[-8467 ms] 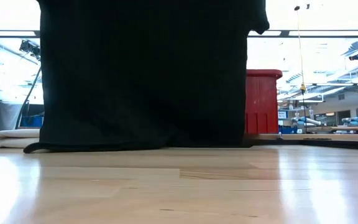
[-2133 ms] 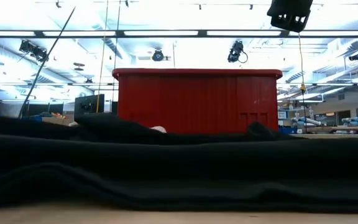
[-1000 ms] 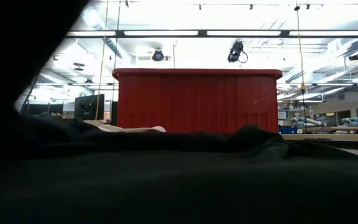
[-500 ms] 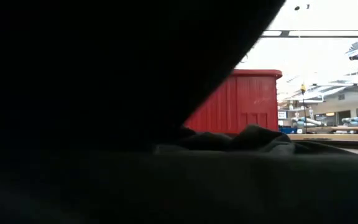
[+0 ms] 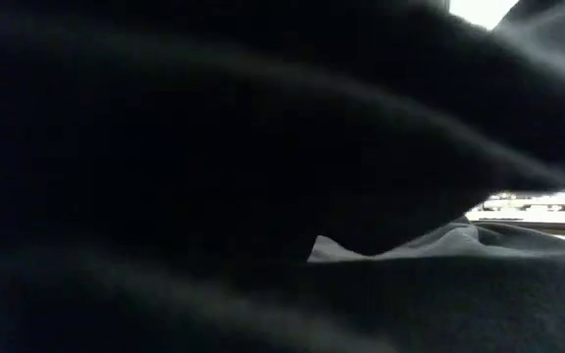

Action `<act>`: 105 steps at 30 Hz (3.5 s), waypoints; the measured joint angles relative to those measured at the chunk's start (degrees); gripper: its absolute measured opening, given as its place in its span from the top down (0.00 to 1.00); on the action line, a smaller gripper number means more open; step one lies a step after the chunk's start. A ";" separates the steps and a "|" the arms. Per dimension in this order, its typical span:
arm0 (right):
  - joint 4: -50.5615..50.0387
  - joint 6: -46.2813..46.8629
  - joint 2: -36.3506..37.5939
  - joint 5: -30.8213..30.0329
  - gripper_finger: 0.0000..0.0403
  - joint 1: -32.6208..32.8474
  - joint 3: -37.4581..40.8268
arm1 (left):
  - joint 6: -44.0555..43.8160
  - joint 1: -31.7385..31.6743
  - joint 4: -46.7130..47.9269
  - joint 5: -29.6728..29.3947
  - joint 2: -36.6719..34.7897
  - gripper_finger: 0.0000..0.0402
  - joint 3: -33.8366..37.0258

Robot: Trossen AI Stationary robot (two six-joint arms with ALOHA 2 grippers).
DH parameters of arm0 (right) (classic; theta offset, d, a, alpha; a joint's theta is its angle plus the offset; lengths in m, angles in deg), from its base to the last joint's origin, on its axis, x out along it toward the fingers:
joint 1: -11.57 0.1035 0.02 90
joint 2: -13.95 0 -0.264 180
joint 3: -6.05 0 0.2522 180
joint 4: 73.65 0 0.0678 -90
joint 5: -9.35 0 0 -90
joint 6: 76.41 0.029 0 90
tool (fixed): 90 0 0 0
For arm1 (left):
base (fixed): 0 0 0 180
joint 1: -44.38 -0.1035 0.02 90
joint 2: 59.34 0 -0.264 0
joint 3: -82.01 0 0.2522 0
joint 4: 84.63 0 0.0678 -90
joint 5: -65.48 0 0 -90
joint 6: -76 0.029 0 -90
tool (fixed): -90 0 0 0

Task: Fold Laundry from Bin
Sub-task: Fold the black shirt

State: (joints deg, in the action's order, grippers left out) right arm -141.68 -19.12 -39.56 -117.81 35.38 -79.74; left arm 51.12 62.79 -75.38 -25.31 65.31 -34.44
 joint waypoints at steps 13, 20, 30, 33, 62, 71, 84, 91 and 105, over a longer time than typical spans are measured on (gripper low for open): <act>-0.13 0.29 -5.11 6.81 0.48 0.00 0.00 | -2.56 -2.59 18.97 9.27 -8.24 0.24 -0.20; 0.03 1.67 -5.83 7.09 0.48 0.99 0.02 | 5.16 2.38 63.78 5.98 -13.88 0.30 -0.16; 0.70 1.49 -8.66 5.93 0.48 1.99 0.02 | 15.31 7.15 79.13 2.03 -15.47 0.45 10.37; 1.73 1.46 -9.76 6.74 0.48 1.97 0.02 | 15.23 5.25 77.75 3.10 -16.64 0.51 16.15; 5.12 4.28 -12.03 10.62 0.48 1.86 0.02 | 25.03 -2.66 68.51 -2.84 -35.86 0.97 37.88; 5.41 5.66 -12.55 18.87 0.49 -0.21 0.02 | 23.67 -13.23 66.17 -9.24 -57.51 0.99 37.86; 13.90 6.12 -22.47 23.60 0.53 -4.52 0.02 | 22.51 -32.45 41.50 -34.00 -69.25 0.98 37.74; 14.88 9.01 -21.80 20.08 0.54 -4.50 0.02 | 14.68 -40.24 46.89 -27.93 -60.85 0.98 37.90; 13.03 10.48 -22.39 21.41 0.54 -4.90 0.04 | 10.06 -39.23 21.73 -2.29 -43.75 0.98 37.90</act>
State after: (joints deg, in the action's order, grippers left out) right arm -128.65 -8.64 -61.95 -96.40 30.49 -79.70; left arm 61.19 23.55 -53.65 -27.59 21.56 3.45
